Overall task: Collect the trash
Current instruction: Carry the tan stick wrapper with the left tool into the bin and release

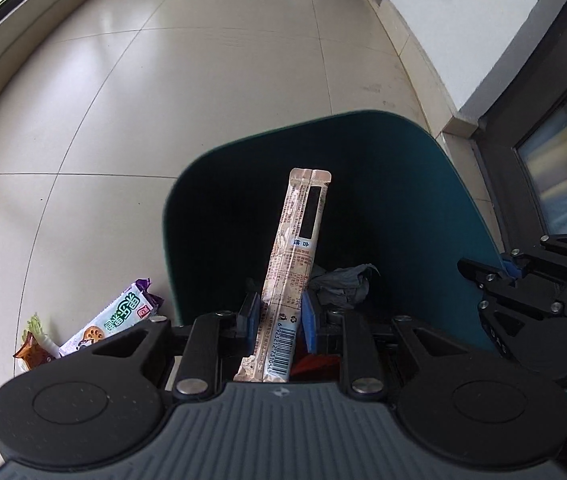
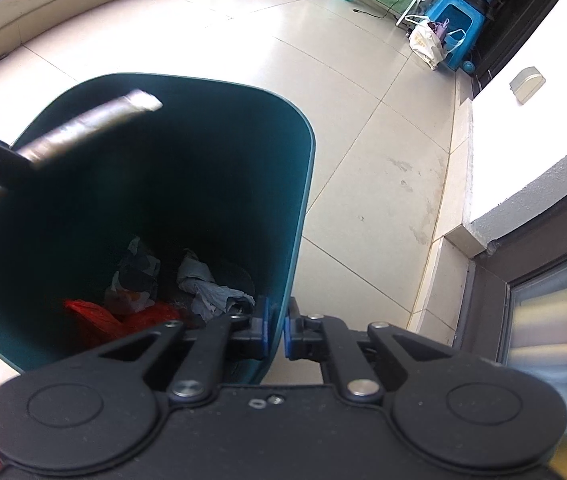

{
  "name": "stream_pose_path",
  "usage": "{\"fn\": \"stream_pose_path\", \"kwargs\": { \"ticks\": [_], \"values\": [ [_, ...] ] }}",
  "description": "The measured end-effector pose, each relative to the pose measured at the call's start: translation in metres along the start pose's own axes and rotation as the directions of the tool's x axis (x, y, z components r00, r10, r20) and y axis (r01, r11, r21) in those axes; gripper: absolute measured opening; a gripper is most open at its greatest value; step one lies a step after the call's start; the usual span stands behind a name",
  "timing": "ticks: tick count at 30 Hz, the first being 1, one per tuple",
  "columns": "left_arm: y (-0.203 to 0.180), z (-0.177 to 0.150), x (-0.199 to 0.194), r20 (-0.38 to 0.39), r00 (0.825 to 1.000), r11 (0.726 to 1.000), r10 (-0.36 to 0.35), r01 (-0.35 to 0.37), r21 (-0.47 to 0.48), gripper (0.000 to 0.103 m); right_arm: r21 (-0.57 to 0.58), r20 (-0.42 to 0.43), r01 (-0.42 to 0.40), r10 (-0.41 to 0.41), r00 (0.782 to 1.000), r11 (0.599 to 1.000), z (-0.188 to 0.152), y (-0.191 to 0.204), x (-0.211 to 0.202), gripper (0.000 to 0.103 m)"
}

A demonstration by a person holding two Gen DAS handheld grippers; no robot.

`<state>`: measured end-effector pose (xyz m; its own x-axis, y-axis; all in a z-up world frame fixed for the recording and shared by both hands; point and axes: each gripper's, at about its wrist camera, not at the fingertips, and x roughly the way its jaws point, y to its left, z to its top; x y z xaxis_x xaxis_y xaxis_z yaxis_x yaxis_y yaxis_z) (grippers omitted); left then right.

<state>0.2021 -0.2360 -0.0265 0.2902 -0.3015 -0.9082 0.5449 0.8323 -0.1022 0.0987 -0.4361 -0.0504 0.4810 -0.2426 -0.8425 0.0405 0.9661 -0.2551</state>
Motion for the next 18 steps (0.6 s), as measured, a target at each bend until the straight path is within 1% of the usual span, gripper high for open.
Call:
{"fn": "stream_pose_path", "kwargs": {
  "ticks": [2,5,10,14,16,18],
  "values": [
    [-0.007,0.001,0.022,-0.043,0.999,1.0,0.013,-0.012,0.017,0.021,-0.009,0.003,-0.001,0.001,1.0,1.0,0.0,0.0,0.0,0.006],
    [-0.012,0.002,0.047,-0.085,0.995,0.999,0.043,-0.041,0.027,0.021,-0.021,0.008,0.002,-0.002,1.0,1.0,-0.002,0.002,0.0,0.006],
    [-0.021,-0.002,0.084,-0.156,0.984,0.996,0.088,-0.082,0.048,0.021,-0.018,0.01,0.002,-0.002,1.0,1.0,-0.002,0.002,0.001,0.006],
    [-0.02,-0.005,0.105,-0.208,0.974,0.995,0.093,-0.085,0.044,0.021,-0.018,0.012,0.001,0.0,1.0,1.0,-0.002,0.002,-0.001,0.006],
    [-0.02,-0.007,0.111,-0.226,0.969,0.995,0.098,-0.092,0.037,0.021,-0.018,0.012,0.002,-0.001,1.0,1.0,-0.002,0.002,-0.001,0.006],
    [-0.017,-0.009,0.115,-0.243,0.966,0.996,0.09,-0.084,0.033,0.021,-0.018,0.013,0.0,0.0,1.0,1.0,-0.002,0.002,-0.001,0.006]
  ]
}}
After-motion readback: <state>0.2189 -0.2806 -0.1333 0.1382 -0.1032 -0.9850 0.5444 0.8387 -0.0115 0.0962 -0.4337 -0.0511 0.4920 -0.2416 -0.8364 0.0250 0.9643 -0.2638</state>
